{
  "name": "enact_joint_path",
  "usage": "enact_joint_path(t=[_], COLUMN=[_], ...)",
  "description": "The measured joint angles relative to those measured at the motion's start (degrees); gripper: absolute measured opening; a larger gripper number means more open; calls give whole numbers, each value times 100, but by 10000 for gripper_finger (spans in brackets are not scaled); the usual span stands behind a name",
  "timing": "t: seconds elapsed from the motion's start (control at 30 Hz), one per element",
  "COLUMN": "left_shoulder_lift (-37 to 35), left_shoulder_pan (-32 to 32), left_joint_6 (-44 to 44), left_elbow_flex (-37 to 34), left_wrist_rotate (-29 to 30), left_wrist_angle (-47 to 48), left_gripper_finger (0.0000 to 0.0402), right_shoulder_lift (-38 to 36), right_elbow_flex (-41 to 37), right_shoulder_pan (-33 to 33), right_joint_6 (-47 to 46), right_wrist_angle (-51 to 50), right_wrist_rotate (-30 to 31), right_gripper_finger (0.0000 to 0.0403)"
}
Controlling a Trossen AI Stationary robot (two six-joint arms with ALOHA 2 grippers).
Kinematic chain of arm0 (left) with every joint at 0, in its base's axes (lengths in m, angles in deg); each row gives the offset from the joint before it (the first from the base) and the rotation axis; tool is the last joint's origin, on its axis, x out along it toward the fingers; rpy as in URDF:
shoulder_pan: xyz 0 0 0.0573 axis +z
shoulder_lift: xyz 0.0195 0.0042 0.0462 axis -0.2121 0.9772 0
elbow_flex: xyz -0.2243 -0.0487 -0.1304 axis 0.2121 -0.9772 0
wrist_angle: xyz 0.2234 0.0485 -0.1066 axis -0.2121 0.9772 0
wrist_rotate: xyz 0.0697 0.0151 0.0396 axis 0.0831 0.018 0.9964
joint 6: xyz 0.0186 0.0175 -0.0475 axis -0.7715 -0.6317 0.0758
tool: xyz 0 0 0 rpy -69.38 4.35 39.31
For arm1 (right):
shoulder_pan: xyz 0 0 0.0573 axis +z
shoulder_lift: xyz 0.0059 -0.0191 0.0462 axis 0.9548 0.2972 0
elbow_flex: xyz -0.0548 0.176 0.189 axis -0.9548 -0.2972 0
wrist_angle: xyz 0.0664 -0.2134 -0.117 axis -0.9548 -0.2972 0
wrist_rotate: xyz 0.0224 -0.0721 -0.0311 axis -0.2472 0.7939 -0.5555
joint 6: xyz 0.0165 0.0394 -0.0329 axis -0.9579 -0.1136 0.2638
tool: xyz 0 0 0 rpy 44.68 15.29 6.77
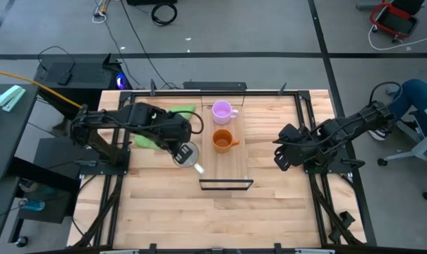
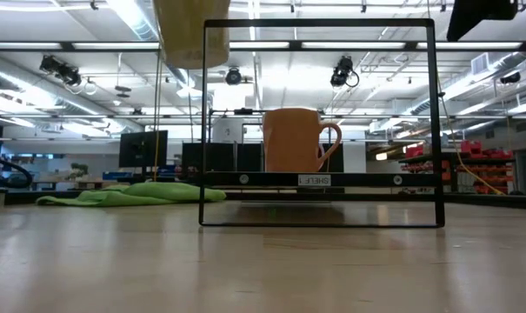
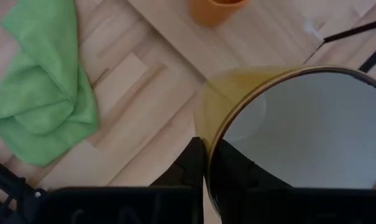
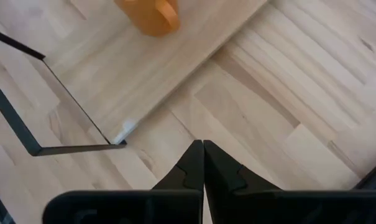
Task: Stack small to large cups/mugs on shelf
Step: Put the yellow mug on the shelf
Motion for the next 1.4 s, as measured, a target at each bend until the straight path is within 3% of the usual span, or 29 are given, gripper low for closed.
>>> enact_joint_path(t=[0.4,0.93,1.4], left_shoulder_lift=[238,1290,1298], left_shoulder_pan=[654,619,334], left_joint_6=[173,1372,1773], left_elbow_flex=[0,13,354], left_wrist_rotate=[129,-134,-52], left_wrist_angle=[-458,-1782,-1427], left_gripper_finger=[22,22,22], right_shoulder_lift=[-11,-9,-9], right_elbow_flex=[-2,-2,-2], right_shoulder_pan=[552,1043,1283], right_joint_6=[-1279,-1446,-1415], right_wrist_angle=[-672,-934,-969], right_wrist_rotate=[307,305,314], right_gripper_finger=[7,7,5])
